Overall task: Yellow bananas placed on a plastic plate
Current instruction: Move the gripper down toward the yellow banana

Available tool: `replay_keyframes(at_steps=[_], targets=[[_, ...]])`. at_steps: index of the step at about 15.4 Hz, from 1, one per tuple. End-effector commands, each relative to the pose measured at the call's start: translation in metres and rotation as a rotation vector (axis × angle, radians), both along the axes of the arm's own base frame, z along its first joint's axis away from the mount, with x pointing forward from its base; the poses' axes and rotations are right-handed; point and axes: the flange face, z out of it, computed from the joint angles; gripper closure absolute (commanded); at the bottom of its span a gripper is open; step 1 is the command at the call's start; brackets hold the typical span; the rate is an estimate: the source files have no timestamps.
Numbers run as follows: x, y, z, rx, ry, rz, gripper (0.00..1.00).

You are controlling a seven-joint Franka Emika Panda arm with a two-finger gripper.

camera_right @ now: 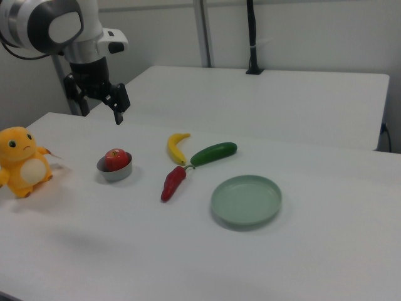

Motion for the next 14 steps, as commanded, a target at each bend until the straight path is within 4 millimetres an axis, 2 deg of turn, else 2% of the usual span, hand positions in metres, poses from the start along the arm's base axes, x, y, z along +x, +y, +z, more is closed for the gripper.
replay_keyframes(at_steps=[1,11,13,14], targets=[[-0.001,0.006,-0.002,0.014,0.000,0.024,0.00],[0.000,0.006,-0.002,0.018,0.001,0.029,0.00],[0.005,0.006,-0.005,0.015,-0.010,0.047,0.00],[0.013,0.007,-0.015,0.013,0.000,0.066,0.00]])
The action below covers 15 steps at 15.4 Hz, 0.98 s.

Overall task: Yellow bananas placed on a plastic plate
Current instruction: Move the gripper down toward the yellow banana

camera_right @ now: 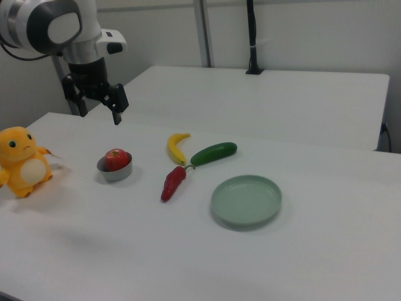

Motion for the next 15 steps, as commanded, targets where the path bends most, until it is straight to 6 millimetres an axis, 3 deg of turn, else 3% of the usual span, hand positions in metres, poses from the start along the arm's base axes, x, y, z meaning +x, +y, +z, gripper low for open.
replay_keyframes(at_steps=[1,5,8,15], targets=[[0.024,0.002,-0.010,0.013,-0.014,0.052,0.00],[0.073,0.003,-0.016,0.016,-0.111,0.030,0.00],[0.101,0.016,-0.029,0.012,-0.246,0.020,0.00],[0.169,0.036,-0.089,-0.022,-0.415,-0.031,0.00]])
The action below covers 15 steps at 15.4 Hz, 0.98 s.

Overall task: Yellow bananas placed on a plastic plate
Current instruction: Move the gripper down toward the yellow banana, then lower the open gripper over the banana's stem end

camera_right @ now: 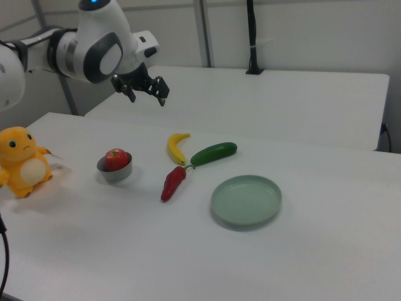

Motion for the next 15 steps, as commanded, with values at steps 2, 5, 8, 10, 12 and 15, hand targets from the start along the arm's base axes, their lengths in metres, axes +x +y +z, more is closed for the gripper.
replay_keyframes(at_steps=[2,5,8,10,12,15], targets=[[0.047,0.031,-0.047,-0.046,-0.068,-0.033,0.00],[0.069,0.038,-0.087,-0.097,-0.114,-0.069,0.00],[0.081,0.046,-0.124,-0.139,-0.123,-0.046,0.00],[0.085,0.054,-0.146,-0.138,-0.127,-0.034,0.00],[0.090,0.055,-0.168,-0.137,-0.126,-0.030,0.00],[0.094,0.056,-0.189,-0.144,-0.131,-0.021,0.00]])
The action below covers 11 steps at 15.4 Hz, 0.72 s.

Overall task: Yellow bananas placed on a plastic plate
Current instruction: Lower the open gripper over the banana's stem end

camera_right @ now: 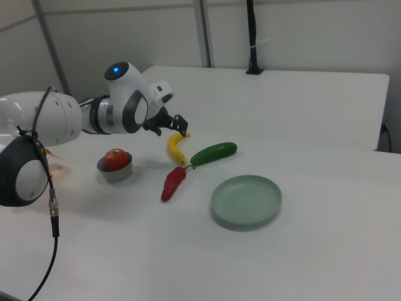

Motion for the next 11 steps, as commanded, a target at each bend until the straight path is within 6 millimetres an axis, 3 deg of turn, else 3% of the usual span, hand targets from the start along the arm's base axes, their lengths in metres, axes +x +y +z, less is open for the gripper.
replay_keyframes(at_steps=[1,6,11], targets=[[0.009,0.006,-0.025,-0.028,-0.027,0.008,0.00],[0.007,0.018,-0.053,-0.039,-0.009,0.032,0.00],[0.006,0.025,-0.066,-0.021,0.005,-0.004,0.00]])
